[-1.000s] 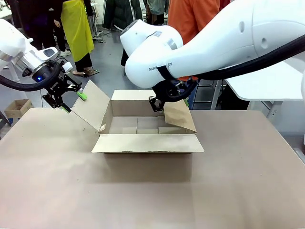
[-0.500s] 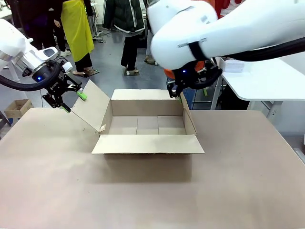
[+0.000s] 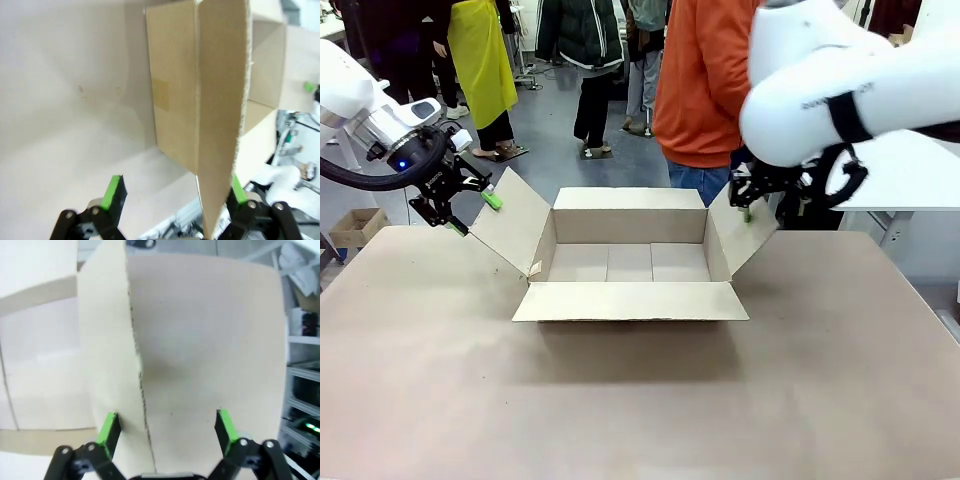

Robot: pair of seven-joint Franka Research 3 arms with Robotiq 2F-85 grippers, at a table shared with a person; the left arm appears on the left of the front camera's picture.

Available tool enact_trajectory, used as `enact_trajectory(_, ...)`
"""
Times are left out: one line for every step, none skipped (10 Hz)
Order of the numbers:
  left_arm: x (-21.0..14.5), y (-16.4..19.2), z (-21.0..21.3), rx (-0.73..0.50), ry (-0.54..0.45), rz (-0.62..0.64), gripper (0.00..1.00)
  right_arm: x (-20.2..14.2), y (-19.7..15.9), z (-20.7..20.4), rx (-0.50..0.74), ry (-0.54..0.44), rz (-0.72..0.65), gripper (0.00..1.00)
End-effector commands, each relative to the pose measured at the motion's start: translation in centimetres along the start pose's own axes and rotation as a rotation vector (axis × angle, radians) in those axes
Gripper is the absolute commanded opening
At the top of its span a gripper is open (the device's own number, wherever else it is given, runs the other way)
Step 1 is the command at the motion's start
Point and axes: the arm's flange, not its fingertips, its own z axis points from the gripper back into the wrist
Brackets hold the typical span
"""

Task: Pack the gift set into the box.
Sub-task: Place both hands on the side flaps of the Package Box and spread them outward.

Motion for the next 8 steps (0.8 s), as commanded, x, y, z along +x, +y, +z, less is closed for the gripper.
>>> enact_trajectory(-0.3,-0.2,0.0,0.016,-0.002,0.011,1.00,-1.9,-3.5,-2.4,0.175,-0.059,0.002,1.00)
enact_trajectory(-0.3,-0.2,0.0,0.016,-0.002,0.011,1.00,-2.0,-4.0,-4.3,0.266,-0.048,0.037,1.00)
enact_trajectory(-0.3,-0.2,0.0,0.016,-0.002,0.011,1.00,-0.5,-2.1,-1.1,0.058,-0.033,-0.022,1.00)
enact_trajectory(-0.3,-0.2,0.0,0.016,-0.002,0.011,1.00,-0.5,-2.1,-1.1,0.058,-0.033,-0.022,1.00)
enact_trajectory(-0.3,-0.2,0.0,0.016,-0.002,0.011,1.00,-0.5,-2.1,-1.1,0.058,-0.033,-0.022,1.00)
enact_trajectory(-0.3,-0.2,0.0,0.016,-0.002,0.011,1.00,-0.5,-2.1,-1.1,0.058,-0.033,-0.022,1.00)
enact_trajectory(-0.3,-0.2,0.0,0.016,-0.002,0.011,1.00,-0.5,-2.1,-1.1,0.058,-0.033,-0.022,1.00)
enact_trajectory(-0.3,-0.2,0.0,0.016,-0.002,0.011,1.00,-0.5,-2.1,-1.1,0.058,-0.033,-0.022,1.00)
